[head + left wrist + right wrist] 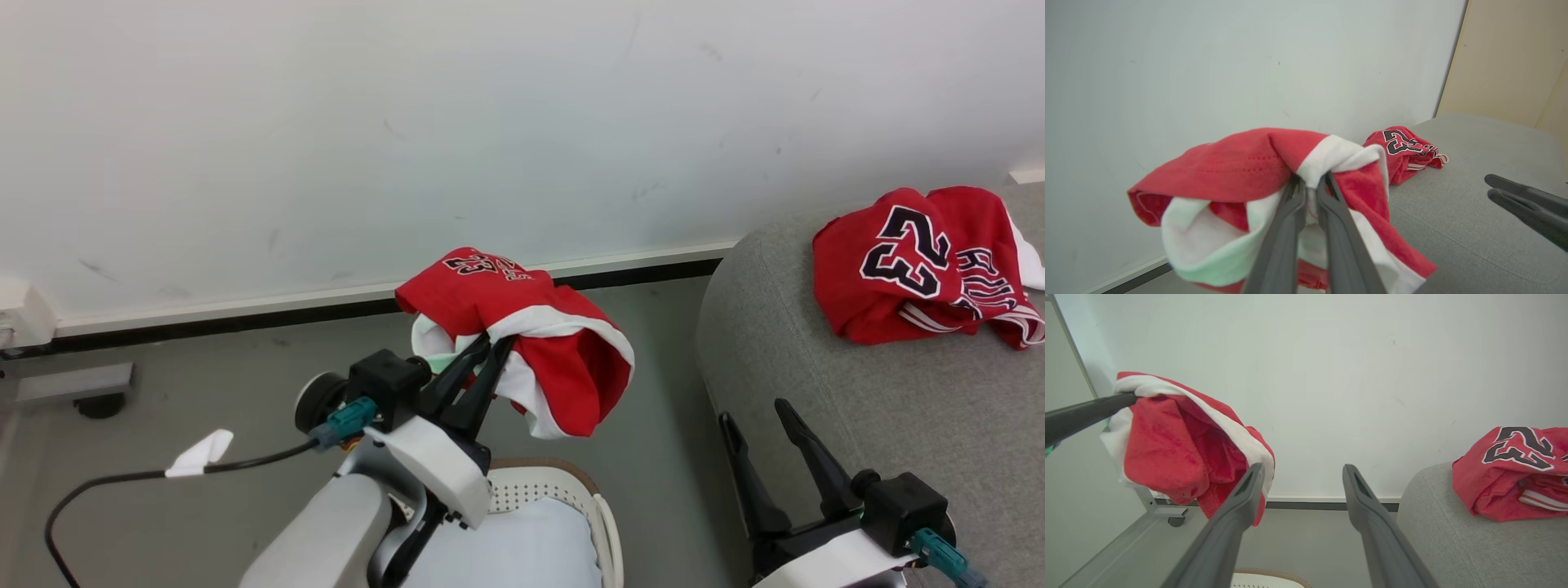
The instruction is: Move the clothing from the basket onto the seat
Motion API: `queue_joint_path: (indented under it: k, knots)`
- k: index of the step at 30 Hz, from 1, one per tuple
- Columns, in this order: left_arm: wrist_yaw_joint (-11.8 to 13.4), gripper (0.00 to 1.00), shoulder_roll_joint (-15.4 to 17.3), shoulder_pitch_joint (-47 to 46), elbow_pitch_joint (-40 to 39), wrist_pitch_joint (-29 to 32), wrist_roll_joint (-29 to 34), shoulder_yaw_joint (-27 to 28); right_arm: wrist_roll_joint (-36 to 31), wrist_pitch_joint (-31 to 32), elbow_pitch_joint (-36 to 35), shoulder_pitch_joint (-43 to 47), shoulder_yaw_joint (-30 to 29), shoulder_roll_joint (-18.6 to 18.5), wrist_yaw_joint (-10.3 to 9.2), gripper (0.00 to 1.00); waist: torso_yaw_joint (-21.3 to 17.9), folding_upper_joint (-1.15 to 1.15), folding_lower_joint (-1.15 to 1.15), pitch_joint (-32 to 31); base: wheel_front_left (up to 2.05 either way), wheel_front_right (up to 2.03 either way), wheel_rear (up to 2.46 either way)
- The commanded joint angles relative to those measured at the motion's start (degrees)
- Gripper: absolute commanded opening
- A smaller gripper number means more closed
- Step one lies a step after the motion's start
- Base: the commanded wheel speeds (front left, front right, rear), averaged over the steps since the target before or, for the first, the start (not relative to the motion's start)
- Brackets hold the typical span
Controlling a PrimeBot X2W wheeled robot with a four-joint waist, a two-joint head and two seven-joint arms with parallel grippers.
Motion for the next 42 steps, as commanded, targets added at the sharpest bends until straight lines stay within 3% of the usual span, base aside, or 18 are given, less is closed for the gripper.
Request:
queue_joint_path:
  k: [1, 11, 27, 36, 37, 38, 39, 40, 42]
  knots:
    - [0.2, 0.0, 0.6, 0.8, -0.6, 0.2, -0.3, 0.1, -0.1, -0.2, 0.4, -0.7, 0.3, -0.5, -0.13, 1.0, 0.0, 0.0, 0.01, 0.0, 0.0, 0.0, 0.0]
    - [0.0, 0.0, -0.3, 1.6, -3.4, 0.8, -0.8, -1.4, -1.9, -0.2, 5.2, -3.5, 3.7, -1.2, -0.13, 1.0, 2.3, 0.0, 0.01, 0.2, 0.0, 0.0, 0.0]
    - [-2.2, 0.0, -4.3, 3.6, -6.5, 2.0, -0.4, -8.4, -3.0, -0.1, 18.1, -12.0, 10.2, -2.8, -0.13, 1.0, 12.0, 0.0, 0.01, -0.2, 0.0, 0.0, 0.0]
    - [-2.8, 0.0, -5.3, 3.8, -6.9, 2.3, -1.1, -10.6, -0.6, -0.1, 24.3, -15.8, 13.1, -3.1, -0.13, 1.0, 15.4, 0.0, 0.01, -0.6, 0.0, 0.0, 0.0]
    - [-2.7, 0.0, -5.3, 3.8, -7.0, 2.3, -1.2, -10.7, 0.1, -0.1, 24.9, -16.0, 13.0, -2.9, -0.13, 0.86, 15.6, 0.0, 0.01, -0.6, 0.0, 0.0, 0.0]
    - [-2.6, 0.0, -5.3, 3.9, -7.0, 2.2, -1.1, -10.7, 0.5, -0.1, 25.3, -16.2, 13.0, -2.9, -0.13, 0.47, 15.8, 0.0, 0.01, -0.6, 0.0, 0.0, 0.0]
    - [-2.5, 0.0, -5.3, 3.9, -7.1, 2.2, -1.2, -10.8, 0.7, -0.1, 25.6, -16.5, 12.9, -2.9, -0.13, 0.29, 16.0, 0.0, 0.01, -0.6, 0.0, 0.0, 0.0]
    - [-2.5, 0.0, -5.3, 4.0, -7.1, 2.1, -1.2, -10.8, 0.8, -0.1, 25.6, -16.8, 13.0, -2.8, -0.13, 0.0, 16.1, 0.0, 0.01, -0.6, 0.0, 0.0, 0.0]
    - [-2.3, 0.0, -5.1, 4.0, -7.2, 2.0, -1.4, -10.7, 1.0, -0.1, 25.7, -17.0, 13.2, -2.7, -0.13, 0.0, 16.1, 0.0, 0.01, -0.6, 0.0, 0.0, 0.0]
